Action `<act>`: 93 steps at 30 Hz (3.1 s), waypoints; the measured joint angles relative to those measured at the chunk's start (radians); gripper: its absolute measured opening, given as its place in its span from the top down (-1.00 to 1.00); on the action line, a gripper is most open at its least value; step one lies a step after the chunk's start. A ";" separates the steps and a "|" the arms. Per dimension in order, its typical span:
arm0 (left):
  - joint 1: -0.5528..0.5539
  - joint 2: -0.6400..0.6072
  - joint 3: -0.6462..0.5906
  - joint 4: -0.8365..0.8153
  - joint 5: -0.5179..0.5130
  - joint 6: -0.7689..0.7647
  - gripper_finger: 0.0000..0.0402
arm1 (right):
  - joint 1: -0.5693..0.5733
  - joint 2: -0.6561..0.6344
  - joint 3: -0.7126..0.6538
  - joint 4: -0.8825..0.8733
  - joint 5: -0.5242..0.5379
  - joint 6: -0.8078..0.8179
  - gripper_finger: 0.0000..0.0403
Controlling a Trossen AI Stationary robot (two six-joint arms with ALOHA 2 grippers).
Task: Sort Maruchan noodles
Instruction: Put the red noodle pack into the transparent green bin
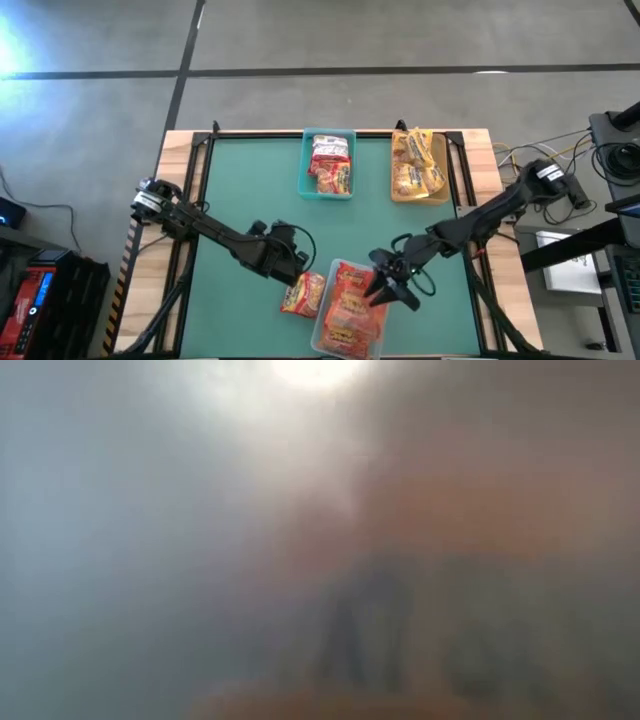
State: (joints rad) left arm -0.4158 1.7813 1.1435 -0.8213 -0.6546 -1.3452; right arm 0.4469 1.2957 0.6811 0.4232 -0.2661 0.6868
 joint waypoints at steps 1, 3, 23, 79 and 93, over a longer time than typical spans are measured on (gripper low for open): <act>-0.002 0.000 0.000 0.011 0.023 0.016 0.63 | -0.003 -0.020 0.000 -0.021 0.003 -0.011 0.27; -0.008 0.000 0.000 0.035 0.060 0.040 0.63 | -0.012 -0.058 0.000 -0.063 0.005 -0.043 0.23; -0.143 0.000 0.000 0.264 0.543 -0.110 0.63 | -0.027 -0.137 0.000 -0.280 0.113 -0.192 0.20; 0.115 0.113 -0.003 0.415 0.257 0.367 0.63 | -0.029 -0.136 0.000 -0.396 0.273 -0.291 0.24; 0.122 0.103 0.133 0.220 0.140 0.464 0.62 | -0.190 -0.136 -0.021 -0.620 0.552 -0.252 0.29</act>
State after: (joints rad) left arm -0.2936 1.8847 1.2760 -0.6009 -0.5148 -0.8813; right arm 0.2566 1.1595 0.6600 -0.1972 0.2859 0.4344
